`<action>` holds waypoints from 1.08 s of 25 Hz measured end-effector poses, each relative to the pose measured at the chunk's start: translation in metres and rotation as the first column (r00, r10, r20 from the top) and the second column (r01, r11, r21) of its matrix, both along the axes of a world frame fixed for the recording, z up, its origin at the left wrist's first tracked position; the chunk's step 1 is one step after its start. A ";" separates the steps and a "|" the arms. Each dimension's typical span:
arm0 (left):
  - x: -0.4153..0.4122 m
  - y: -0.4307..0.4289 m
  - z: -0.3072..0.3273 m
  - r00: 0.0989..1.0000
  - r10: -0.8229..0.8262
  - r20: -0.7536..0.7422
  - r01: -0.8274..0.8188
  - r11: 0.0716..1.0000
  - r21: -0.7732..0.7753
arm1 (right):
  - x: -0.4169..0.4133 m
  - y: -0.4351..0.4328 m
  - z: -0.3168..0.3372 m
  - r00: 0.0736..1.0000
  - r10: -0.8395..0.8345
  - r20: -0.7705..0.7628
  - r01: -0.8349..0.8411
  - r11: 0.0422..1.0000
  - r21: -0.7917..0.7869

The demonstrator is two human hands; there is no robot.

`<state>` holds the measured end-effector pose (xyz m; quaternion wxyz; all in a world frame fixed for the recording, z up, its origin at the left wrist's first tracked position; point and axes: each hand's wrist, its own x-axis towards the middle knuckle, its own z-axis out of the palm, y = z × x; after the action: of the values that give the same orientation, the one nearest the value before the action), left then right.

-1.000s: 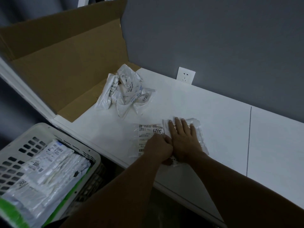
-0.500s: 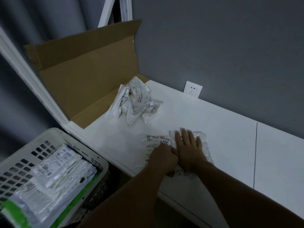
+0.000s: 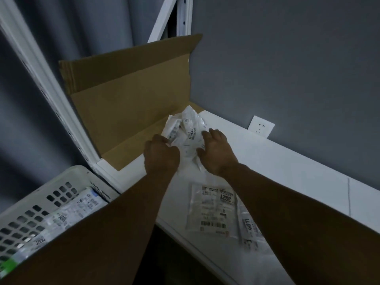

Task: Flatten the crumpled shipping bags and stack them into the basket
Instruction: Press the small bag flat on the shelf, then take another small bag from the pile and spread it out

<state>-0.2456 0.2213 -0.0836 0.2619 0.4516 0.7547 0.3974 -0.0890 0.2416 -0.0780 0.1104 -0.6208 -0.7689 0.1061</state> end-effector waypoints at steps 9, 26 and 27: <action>-0.028 0.080 -0.058 0.934 -0.299 -0.194 0.309 0.951 0.025 | -0.072 0.112 0.003 0.994 -0.045 -0.096 0.025 0.978 -0.209; -0.016 0.001 -0.023 0.933 -0.236 0.273 0.271 0.958 -0.098 | -0.010 0.009 0.054 0.798 -0.081 -0.598 0.115 0.993 0.020; -0.014 -0.004 -0.020 0.944 -0.231 0.235 0.254 0.964 -0.073 | -0.004 -0.005 0.057 0.775 -0.105 -0.623 0.144 0.990 0.012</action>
<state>-0.2601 0.2172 -0.1040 0.4152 0.4792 0.6783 0.3713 -0.0935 0.2367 -0.0206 0.3817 -0.5974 -0.6499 0.2740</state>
